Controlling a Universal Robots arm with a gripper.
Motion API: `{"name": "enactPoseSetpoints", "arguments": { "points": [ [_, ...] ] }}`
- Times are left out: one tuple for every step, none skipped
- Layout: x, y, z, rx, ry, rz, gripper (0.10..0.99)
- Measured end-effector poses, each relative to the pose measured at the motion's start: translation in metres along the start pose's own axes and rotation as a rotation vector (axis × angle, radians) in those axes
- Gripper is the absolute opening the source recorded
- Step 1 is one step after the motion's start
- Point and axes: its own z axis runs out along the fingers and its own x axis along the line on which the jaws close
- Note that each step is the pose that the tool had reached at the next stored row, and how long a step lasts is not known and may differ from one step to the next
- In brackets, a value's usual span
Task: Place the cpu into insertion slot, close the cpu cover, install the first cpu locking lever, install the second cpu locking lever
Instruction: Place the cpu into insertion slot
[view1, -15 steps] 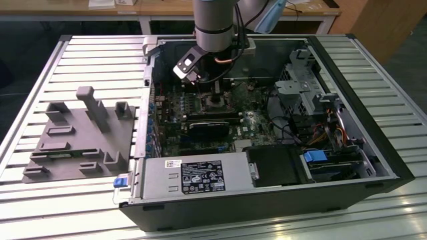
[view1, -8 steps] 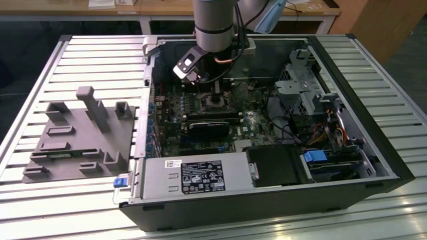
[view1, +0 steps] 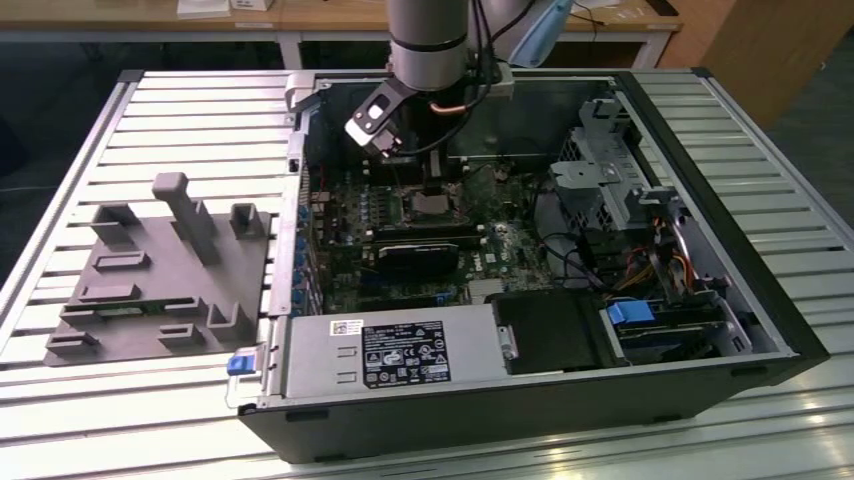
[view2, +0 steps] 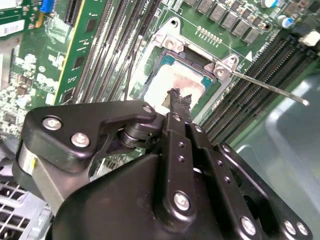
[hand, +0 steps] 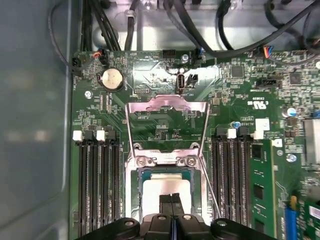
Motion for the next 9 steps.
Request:
{"name": "enactPoseSetpoints", "arguments": {
  "points": [
    [0.0000,0.0002,-0.0030,0.000,0.0000,0.000,0.102],
    [0.0000,0.0005,-0.0059,0.000,0.0001,0.000,0.102],
    [0.0000,0.0007,-0.0089,0.000,0.0002,0.000,0.102],
    [0.0000,0.0010,-0.0117,0.000,0.0000,0.000,0.102],
    [0.0000,0.0012,-0.0146,0.000,0.0002,0.000,0.102],
    [0.0000,0.0015,-0.0178,0.000,0.0001,0.000,0.102],
    [0.0000,0.0017,-0.0210,0.000,0.0001,0.000,0.102],
    [0.0000,0.0020,-0.0244,0.000,0.0001,0.000,0.102],
    [0.0000,0.0022,-0.0272,0.000,-0.0001,0.000,0.102]
  ]
}}
